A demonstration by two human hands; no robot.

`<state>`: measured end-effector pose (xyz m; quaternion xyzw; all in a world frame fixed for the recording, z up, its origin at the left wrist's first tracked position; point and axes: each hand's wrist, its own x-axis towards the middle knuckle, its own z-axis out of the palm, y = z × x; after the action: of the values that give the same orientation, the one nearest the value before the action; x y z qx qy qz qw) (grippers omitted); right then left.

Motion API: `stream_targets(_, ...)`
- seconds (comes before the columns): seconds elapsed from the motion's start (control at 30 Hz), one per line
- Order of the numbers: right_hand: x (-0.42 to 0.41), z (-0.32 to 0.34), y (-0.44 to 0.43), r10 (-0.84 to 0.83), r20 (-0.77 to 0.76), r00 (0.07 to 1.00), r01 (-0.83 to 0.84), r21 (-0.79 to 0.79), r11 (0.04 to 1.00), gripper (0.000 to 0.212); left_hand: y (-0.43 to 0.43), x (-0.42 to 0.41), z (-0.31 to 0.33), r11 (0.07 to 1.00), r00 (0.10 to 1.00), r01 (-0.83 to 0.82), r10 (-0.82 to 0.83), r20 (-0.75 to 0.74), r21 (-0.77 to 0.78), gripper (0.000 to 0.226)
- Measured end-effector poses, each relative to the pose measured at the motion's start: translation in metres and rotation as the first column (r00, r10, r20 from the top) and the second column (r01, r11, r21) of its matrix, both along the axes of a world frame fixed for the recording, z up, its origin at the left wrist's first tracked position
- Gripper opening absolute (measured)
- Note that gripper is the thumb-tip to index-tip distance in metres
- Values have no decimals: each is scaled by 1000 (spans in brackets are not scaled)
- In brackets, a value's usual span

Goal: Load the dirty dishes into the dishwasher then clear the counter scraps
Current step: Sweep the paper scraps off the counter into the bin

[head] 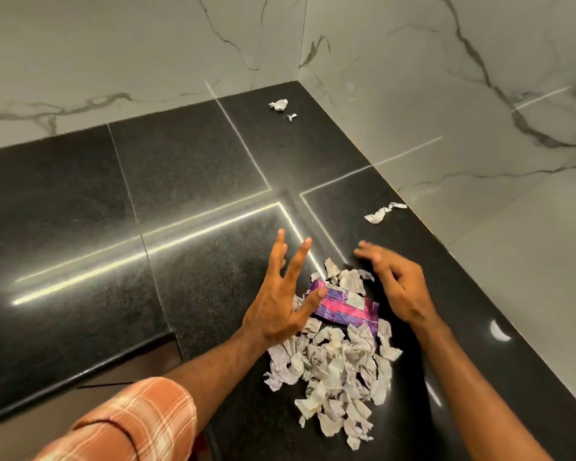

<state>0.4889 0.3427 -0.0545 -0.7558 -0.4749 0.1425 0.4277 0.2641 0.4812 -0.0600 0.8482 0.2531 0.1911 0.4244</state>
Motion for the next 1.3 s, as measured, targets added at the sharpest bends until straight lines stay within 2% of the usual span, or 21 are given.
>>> stream_targets(0.07, 21, 4, 21, -195, 88, 977, 188, 78, 979, 38, 1, 1, -1, 1000, 999, -28, 28, -28, -10, 70)
stream_targets(0.1, 37, 5, 32, -271, 115, 956, 266, 56, 962, 42, 1, 1, -2, 1000, 998, -31, 31, -51, 7, 64)
stream_targets(0.17, 65, 2, 50, -346, 126, 930, 359, -90, 929, 58, 1, 1, -3, 998, 996, -9, 15, -91, 64, 58)
stream_targets(0.23, 81, -10, 61, -333, 118, 935, 351, -201, 915, 71, 0, 1, -3, 995, 994, 24, -13, -104, 102, 59)
stream_targets(0.3, 79, -18, 67, -263, 155, 952, 297, -279, 913, 72, 1, 2, -1, 994, 994, 28, -17, -104, 106, 67)
stream_targets(0.37, 64, -20, 66, -175, 141, 974, 209, -279, 937, 71, 0, 3, 1, 997, 996, 5, 2, -92, 77, 77)
stream_targets(0.5, -4, -7, 51, 25, -30, 999, -31, -253, 967, 55, -1, 1, 5, 999, 995, -28, 31, -97, 37, 84)
stream_targets(0.6, -46, 5, 33, 143, -262, 954, -193, -173, 966, 49, 0, 1, 3, 998, 993, -11, 18, -120, 61, 84)
stream_targets(0.63, -49, 6, 29, 129, -343, 930, -172, -99, 980, 50, 0, 1, 3, 997, 992, -2, 12, -128, 74, 83)
stream_targets(0.7, -42, 9, 25, -28, -408, 913, 24, -14, 1000, 51, 0, 0, 3, 997, 990, 10, 2, -143, 80, 81)
stream_targets(0.73, -36, 9, 26, -125, -383, 915, 126, -22, 992, 52, -1, -1, 3, 998, 989, 10, 1, -148, 70, 81)
stream_targets(0.8, -25, 8, 34, -228, -325, 918, 215, -75, 974, 54, -1, -1, 2, 999, 989, -6, 12, -145, 37, 81)
stream_targets(0.9, -16, 7, 72, -163, -217, 962, 139, -125, 982, 56, 1, -1, 0, 999, 994, -37, 35, -99, -15, 81)
stream_targets(1.0, -12, 10, 132, -98, 13, 995, 99, -187, 977, 66, 2, -1, -1, 999, 997, -30, 29, -76, -16, 83)
stream_targets(1.17, 4, 2, 223, -76, 256, 964, 168, -364, 916, 83, 7, -3, 3, 998, 1000, -14, 12, -28, -61, 86)
stream_targets(1.3, 9, -21, 257, -126, 340, 932, 267, -407, 874, 87, 10, -6, 2, 995, 1000, 12, -9, 27, -102, 87)
